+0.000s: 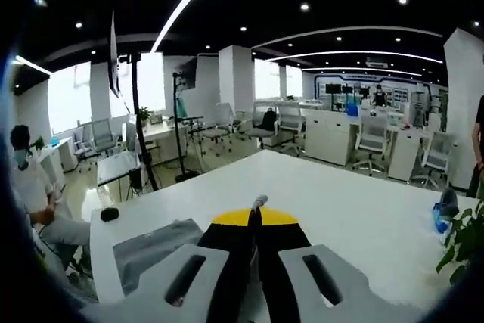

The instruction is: Fold the towel on the table until its edges align and the towel forms a compact rectangular stack.

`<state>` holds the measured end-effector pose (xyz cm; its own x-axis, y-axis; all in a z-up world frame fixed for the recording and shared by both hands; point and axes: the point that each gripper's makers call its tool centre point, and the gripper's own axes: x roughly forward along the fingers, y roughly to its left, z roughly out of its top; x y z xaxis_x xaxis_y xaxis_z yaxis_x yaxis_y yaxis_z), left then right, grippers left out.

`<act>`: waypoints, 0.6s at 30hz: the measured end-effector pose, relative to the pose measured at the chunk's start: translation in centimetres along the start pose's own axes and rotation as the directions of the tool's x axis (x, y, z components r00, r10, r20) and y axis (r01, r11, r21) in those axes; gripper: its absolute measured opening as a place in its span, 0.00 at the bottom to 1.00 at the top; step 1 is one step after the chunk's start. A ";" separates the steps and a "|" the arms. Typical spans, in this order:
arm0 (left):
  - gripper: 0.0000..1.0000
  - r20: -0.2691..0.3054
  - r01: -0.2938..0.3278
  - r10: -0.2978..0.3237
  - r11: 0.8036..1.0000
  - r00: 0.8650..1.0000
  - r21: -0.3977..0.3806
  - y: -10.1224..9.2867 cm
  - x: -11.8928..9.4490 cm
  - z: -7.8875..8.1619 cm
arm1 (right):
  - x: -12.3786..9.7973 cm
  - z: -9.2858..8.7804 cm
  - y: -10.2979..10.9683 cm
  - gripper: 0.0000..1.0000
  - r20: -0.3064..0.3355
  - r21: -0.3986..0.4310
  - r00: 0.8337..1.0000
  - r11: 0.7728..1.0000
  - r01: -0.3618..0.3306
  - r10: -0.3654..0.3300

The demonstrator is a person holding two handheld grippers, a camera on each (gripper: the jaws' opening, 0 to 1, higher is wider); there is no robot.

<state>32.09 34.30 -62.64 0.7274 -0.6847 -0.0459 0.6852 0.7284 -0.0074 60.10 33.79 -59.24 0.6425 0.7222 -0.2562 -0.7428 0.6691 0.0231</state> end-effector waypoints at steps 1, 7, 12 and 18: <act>0.03 0.001 -0.005 0.005 1.000 1.000 -0.003 0.3 -0.3 0.0 | 0.4 0.1 0.4 0.00 0.000 -0.001 1.000 1.000 -0.003 0.003; 0.03 0.020 -0.036 0.036 0.999 0.999 -0.004 1.8 -2.1 0.7 | 1.9 1.0 1.7 0.00 0.009 -0.003 1.000 1.000 -0.020 0.020; 0.03 0.047 -0.058 0.058 0.998 0.997 -0.005 2.7 -3.3 1.6 | 3.4 1.7 3.3 0.00 0.020 -0.005 0.999 0.999 -0.050 0.050; 0.03 0.056 -0.091 0.091 0.996 0.994 0.001 3.8 -4.4 1.8 | 4.6 2.7 5.0 0.00 0.033 -0.014 0.997 0.997 -0.074 0.075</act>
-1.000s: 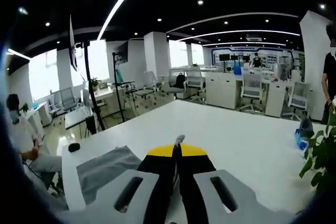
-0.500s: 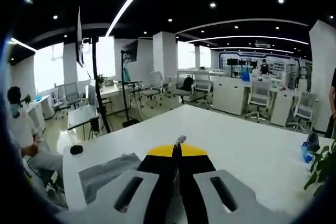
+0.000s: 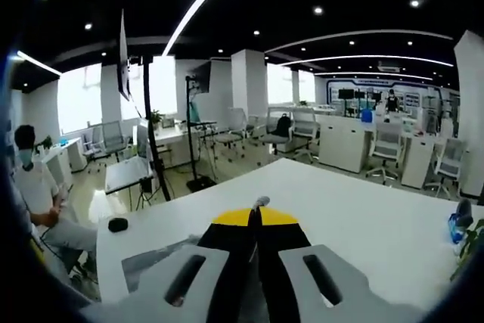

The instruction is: Fold the towel on the table until its edges align and the towel forms a compact rectangular stack.

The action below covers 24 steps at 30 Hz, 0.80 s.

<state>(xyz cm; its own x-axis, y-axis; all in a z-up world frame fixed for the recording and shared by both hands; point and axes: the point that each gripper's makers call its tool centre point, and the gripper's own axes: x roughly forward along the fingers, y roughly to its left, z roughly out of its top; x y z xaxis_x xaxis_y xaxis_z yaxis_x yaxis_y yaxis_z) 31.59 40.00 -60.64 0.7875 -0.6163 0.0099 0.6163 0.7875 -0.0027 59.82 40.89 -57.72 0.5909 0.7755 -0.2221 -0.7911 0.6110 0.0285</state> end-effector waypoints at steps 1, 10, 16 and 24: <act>0.03 0.001 -0.005 0.005 1.000 1.000 -0.001 0.2 -0.2 0.1 | 0.1 0.1 0.2 0.00 0.002 0.000 1.000 1.000 -0.003 0.003; 0.03 0.020 -0.079 0.079 0.997 0.997 0.001 2.1 -2.1 0.9 | 1.4 0.7 2.1 0.00 0.009 -0.006 0.999 0.999 -0.036 0.036; 0.03 0.009 -0.128 0.128 0.992 0.992 -0.003 3.1 -3.2 0.4 | 2.0 0.9 3.5 0.00 0.013 -0.015 0.998 0.998 -0.059 0.059; 0.03 -0.013 -0.166 0.166 0.986 0.986 -0.011 4.0 -4.4 -0.6 | 3.6 0.4 5.1 0.00 0.007 -0.010 0.996 0.996 -0.089 0.089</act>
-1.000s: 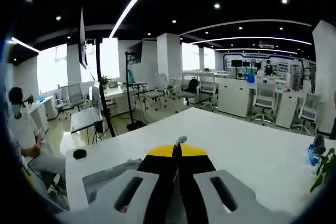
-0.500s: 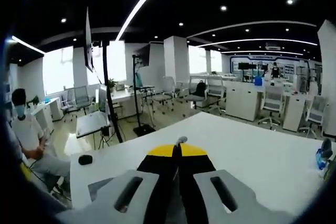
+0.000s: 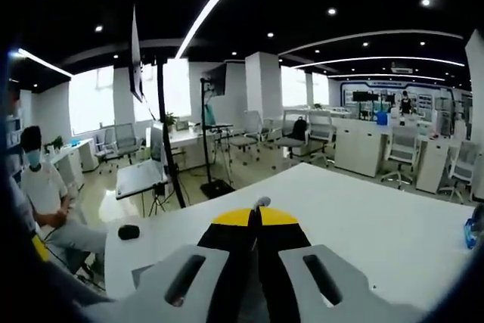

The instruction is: Fold the towel on the table until its edges align and the towel forms a compact rectangular stack.

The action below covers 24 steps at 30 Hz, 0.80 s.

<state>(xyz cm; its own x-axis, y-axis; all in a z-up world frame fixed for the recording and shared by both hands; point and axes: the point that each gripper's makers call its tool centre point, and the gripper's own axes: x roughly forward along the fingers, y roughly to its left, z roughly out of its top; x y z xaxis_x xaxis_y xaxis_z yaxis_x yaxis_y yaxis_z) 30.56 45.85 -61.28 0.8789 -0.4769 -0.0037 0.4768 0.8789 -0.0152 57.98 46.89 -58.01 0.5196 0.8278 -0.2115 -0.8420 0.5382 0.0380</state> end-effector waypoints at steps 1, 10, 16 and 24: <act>0.03 0.000 -0.003 0.003 1.000 1.000 -0.001 0.1 0.0 0.0 | 0.1 -0.1 0.1 0.00 -0.001 -0.001 1.000 1.000 0.000 0.000; 0.03 -0.048 -0.071 0.070 0.997 0.996 -0.014 2.2 -1.1 -2.3 | 1.3 -1.2 -0.1 0.00 0.000 0.028 1.000 1.000 -0.006 0.006; 0.03 -0.061 -0.098 0.096 0.995 0.993 -0.032 2.9 -1.9 -3.0 | 2.1 -2.3 0.0 0.00 -0.008 0.057 1.000 0.998 -0.010 0.010; 0.03 -0.070 -0.137 0.134 0.989 0.989 -0.046 4.0 -2.5 -3.7 | 4.1 -2.6 0.9 0.00 -0.018 0.047 0.999 0.998 -0.028 0.029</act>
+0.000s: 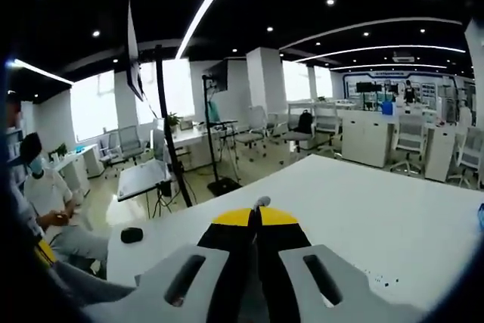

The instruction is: Fold the towel on the table until its edges align and the towel forms a compact rectangular stack.

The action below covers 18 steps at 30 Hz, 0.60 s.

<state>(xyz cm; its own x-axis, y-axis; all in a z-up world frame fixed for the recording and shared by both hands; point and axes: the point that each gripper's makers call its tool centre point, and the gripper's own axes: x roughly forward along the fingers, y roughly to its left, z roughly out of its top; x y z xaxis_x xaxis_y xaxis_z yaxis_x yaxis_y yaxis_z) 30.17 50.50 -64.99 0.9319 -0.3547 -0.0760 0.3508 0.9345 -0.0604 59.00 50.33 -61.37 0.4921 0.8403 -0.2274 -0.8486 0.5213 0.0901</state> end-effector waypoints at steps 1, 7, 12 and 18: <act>0.03 -0.001 -0.008 0.008 1.000 1.000 -0.002 0.2 -0.1 -0.2 | 0.4 -0.1 0.2 0.00 -0.003 0.000 1.000 1.000 -0.006 0.006; 0.03 -0.022 -0.049 0.048 0.998 0.999 -0.029 1.3 -0.7 -1.4 | 1.7 -0.6 0.9 0.00 -0.015 0.009 1.000 1.000 -0.024 0.024; 0.03 -0.032 -0.082 0.081 0.995 0.996 -0.055 2.2 -1.2 -2.6 | 3.5 -2.1 1.8 0.00 -0.029 0.030 0.999 0.999 -0.042 0.043; 0.02 -0.033 -0.144 0.142 0.985 0.989 -0.093 4.1 -2.2 -3.5 | 5.0 -3.3 3.0 0.00 -0.055 0.017 0.997 0.998 -0.054 0.055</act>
<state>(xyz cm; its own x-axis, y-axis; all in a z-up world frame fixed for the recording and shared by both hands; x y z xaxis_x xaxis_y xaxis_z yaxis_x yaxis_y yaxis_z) 29.26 54.98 -68.60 0.9686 -0.2196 -0.1167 0.2027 0.9691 -0.1408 58.27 55.56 -65.43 0.4332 0.8583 -0.2752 -0.8706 0.4775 0.1188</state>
